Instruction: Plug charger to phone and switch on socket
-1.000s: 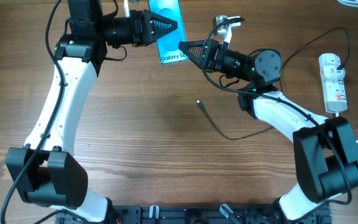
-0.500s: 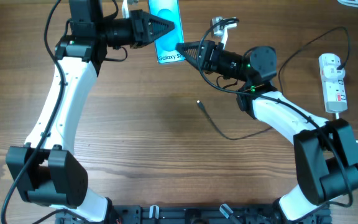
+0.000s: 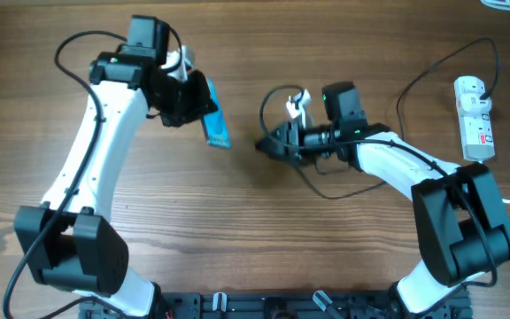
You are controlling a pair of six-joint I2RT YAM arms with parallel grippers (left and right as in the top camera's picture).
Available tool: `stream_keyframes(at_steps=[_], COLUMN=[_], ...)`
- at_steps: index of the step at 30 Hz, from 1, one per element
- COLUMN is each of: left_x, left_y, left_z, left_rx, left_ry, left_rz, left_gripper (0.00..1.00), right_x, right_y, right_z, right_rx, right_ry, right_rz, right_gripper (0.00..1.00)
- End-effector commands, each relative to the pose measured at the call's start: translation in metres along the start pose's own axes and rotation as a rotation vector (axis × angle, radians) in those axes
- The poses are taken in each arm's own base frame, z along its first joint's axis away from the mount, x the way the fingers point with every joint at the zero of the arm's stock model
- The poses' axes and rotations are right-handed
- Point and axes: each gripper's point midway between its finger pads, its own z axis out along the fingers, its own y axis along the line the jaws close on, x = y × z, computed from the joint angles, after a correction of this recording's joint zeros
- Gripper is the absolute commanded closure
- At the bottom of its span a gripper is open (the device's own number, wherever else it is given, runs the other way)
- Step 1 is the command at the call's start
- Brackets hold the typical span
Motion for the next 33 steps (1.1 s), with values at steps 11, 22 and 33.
stream_keyframes(at_steps=[11, 22, 33], left_x=[-0.001, -0.015, -0.016], left_y=[0.033, 0.055, 0.054], left_z=[0.049, 0.039, 0.039], left_rx=[-0.155, -0.157, -0.155], left_ry=[0.093, 0.067, 0.064], left_rz=[-0.079, -0.15, -0.149], left_gripper=[0.96, 0.96, 0.96], right_x=[0.009, -0.001, 0.008], right_y=[-0.07, -0.079, -0.125], right_z=[-0.044, -0.023, -0.013], right_rx=[0.824, 0.987, 1.06], right_ry=[0.142, 0.086, 0.19], right_rz=[-0.385, -0.58, -0.546], right_gripper=[0.31, 0.01, 0.68])
